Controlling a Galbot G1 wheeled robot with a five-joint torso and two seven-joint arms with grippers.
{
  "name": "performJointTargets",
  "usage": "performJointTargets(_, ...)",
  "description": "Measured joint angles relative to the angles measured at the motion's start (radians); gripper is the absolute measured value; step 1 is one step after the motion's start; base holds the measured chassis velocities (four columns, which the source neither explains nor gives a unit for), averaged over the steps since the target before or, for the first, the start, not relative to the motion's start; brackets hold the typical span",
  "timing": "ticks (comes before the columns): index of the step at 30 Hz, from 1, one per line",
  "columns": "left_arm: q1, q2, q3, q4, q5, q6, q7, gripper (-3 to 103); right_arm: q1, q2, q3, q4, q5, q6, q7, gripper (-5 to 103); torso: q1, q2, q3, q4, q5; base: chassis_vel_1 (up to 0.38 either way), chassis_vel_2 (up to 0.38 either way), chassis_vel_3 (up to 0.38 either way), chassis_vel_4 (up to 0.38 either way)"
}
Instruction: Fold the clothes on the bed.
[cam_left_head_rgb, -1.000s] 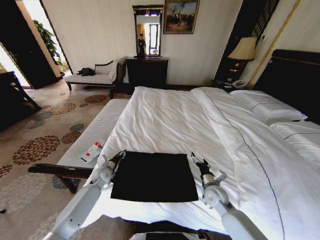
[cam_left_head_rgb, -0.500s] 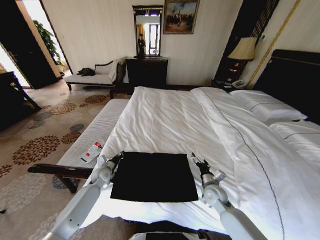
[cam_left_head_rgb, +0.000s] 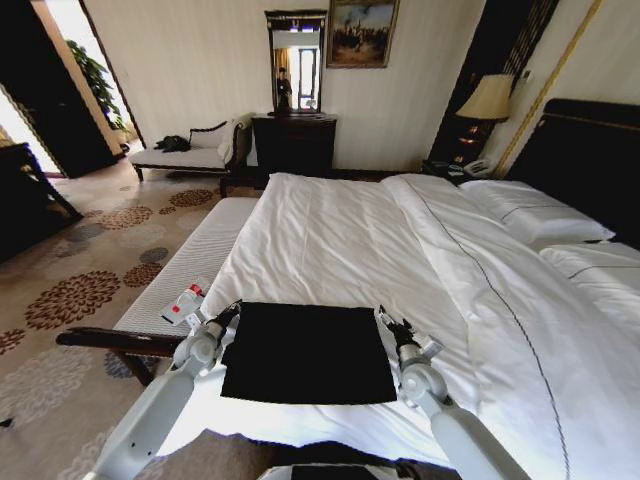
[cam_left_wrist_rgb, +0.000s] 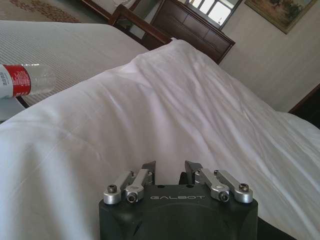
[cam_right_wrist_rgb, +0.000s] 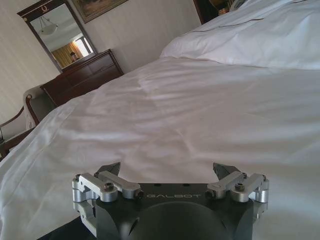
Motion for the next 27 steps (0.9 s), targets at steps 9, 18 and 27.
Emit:
performJointTargets(9,-0.016,-0.037,0.058,0.028,-0.011,-0.005,0.006,78,-0.009,-0.015,0.008,0.016,0.000,0.000,0.004,100,0.000,0.000,0.000,-0.0001,0.0002,0.000,0.000,0.000,0.000)
performJointTargets(18,-0.034,-0.070,0.088,0.051,0.000,-0.013,0.005,96,-0.017,-0.029,0.017,0.018,0.001,0.002,0.005,100,0.000,0.000,0.000,0.0001,0.0003,0.000,0.000,0.000,0.000)
performJointTargets(27,-0.041,-0.068,0.069,0.053,-0.023,-0.013,0.001,68,-0.011,-0.040,0.016,0.018,0.005,0.003,0.005,100,0.000,0.000,0.000,-0.0002,-0.0002,0.000,0.000,0.000,0.000)
